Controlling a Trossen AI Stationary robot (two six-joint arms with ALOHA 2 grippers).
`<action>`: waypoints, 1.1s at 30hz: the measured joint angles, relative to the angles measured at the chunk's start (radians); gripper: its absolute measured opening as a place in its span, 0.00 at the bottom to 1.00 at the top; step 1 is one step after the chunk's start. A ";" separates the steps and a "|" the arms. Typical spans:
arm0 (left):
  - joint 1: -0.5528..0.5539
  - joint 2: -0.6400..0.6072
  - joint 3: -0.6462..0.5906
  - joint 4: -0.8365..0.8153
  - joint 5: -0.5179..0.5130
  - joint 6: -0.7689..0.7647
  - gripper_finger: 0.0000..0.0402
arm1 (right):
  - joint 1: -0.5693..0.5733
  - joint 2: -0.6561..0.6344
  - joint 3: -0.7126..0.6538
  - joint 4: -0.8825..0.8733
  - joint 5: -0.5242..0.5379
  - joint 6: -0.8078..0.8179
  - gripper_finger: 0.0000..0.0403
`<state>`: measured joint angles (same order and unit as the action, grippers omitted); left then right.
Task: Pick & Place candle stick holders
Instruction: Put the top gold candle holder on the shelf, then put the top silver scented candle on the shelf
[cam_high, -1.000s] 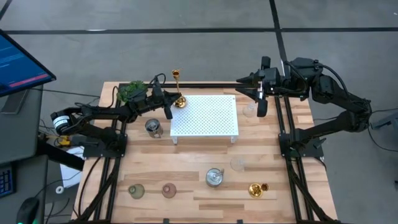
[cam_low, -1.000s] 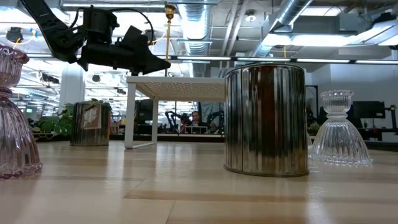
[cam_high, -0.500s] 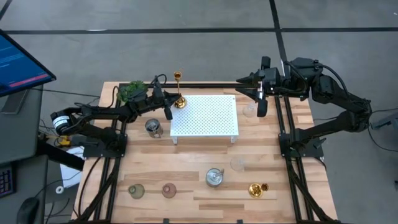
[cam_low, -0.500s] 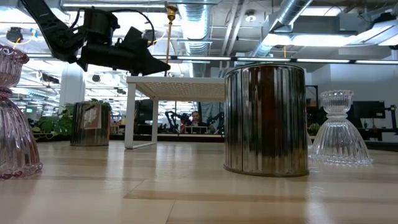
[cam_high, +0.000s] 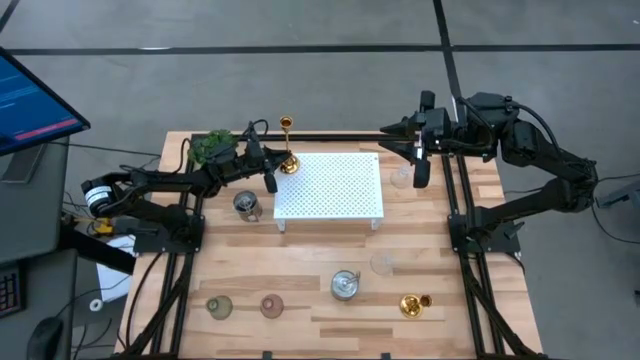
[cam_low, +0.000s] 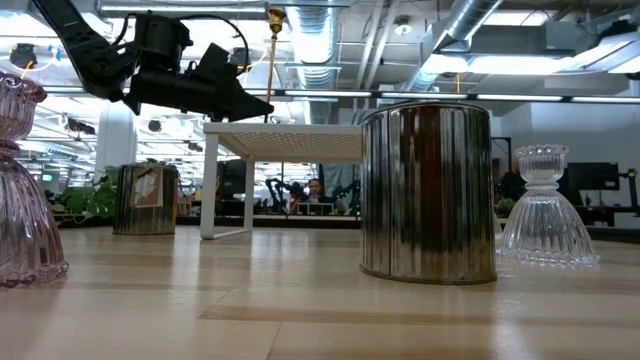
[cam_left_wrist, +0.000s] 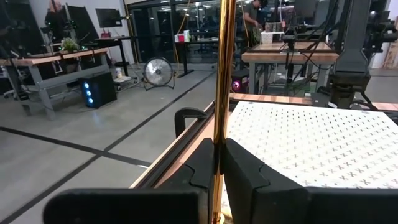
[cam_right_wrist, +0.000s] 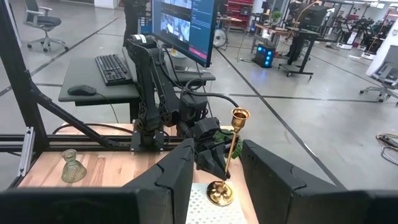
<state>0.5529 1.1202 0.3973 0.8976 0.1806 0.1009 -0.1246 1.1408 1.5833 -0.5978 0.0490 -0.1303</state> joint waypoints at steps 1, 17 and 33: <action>0.000 0.000 0.000 0.000 0.000 0.000 0.05 | 0.000 0.000 0.000 0.000 0.000 0.000 0.31; 0.000 0.000 0.000 -0.002 -0.008 0.000 0.09 | 0.001 0.000 0.000 0.000 0.000 0.000 0.31; 0.000 0.000 0.000 0.000 -0.021 0.000 0.31 | 0.001 0.000 0.000 0.000 0.000 -0.010 0.31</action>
<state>0.5530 1.1202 0.3969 0.8978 0.1591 0.1006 -0.1238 1.1408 1.5833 -0.5980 0.0490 -0.1406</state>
